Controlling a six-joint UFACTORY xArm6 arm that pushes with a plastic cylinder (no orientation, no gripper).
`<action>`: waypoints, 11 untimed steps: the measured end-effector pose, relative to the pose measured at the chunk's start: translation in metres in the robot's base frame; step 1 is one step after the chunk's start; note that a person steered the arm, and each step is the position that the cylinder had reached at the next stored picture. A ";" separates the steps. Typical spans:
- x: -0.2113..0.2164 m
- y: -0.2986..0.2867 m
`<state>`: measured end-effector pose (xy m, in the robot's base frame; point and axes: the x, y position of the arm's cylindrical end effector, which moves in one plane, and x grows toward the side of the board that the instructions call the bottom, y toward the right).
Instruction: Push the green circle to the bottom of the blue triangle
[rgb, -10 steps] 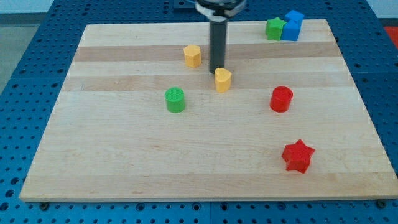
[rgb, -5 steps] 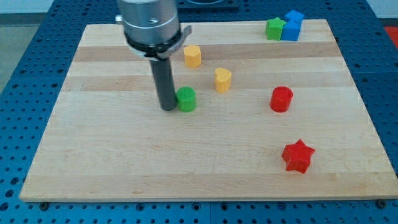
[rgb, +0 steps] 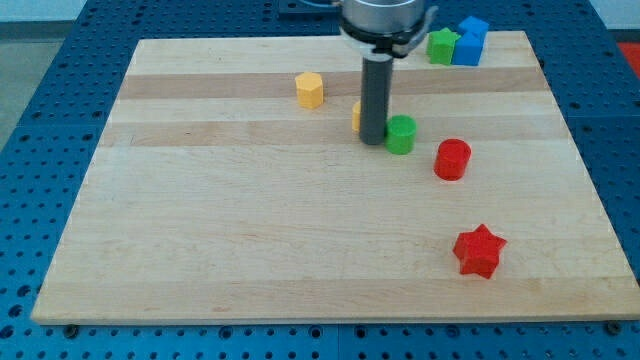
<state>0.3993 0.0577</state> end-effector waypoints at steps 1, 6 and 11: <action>0.025 0.001; -0.026 0.051; -0.038 0.079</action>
<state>0.3615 0.1363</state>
